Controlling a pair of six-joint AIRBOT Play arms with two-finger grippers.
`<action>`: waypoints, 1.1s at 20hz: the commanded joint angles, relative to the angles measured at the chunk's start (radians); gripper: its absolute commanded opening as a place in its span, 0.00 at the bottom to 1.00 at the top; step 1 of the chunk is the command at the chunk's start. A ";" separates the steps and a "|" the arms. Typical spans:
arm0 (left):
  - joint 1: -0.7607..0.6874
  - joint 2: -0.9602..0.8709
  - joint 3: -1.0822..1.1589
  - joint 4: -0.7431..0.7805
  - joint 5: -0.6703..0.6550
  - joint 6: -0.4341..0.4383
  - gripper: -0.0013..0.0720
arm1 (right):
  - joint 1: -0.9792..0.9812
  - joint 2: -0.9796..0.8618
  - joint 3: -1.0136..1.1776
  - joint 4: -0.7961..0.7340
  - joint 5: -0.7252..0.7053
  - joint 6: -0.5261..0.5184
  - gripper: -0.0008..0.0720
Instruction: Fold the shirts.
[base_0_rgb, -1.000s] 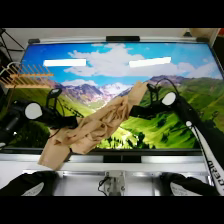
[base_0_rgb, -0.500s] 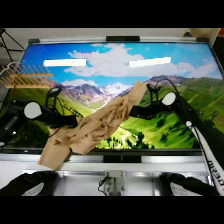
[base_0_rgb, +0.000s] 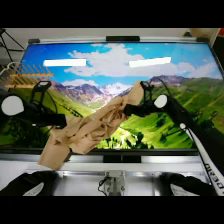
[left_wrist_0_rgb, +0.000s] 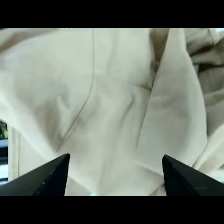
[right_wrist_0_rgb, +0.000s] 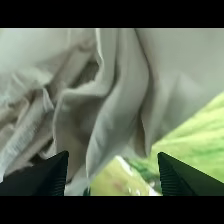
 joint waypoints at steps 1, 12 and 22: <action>0.000 0.063 -0.049 -0.063 -0.032 -0.034 0.93 | 0.027 -0.001 0.001 -0.005 -0.168 0.002 0.94; -0.187 0.074 -0.185 -0.099 0.071 -0.076 0.48 | 0.028 -0.103 0.002 0.066 -0.312 0.023 0.93; -0.187 0.093 -0.184 -0.061 0.071 -0.023 0.09 | 0.029 -0.178 0.001 0.274 -0.373 -0.051 0.93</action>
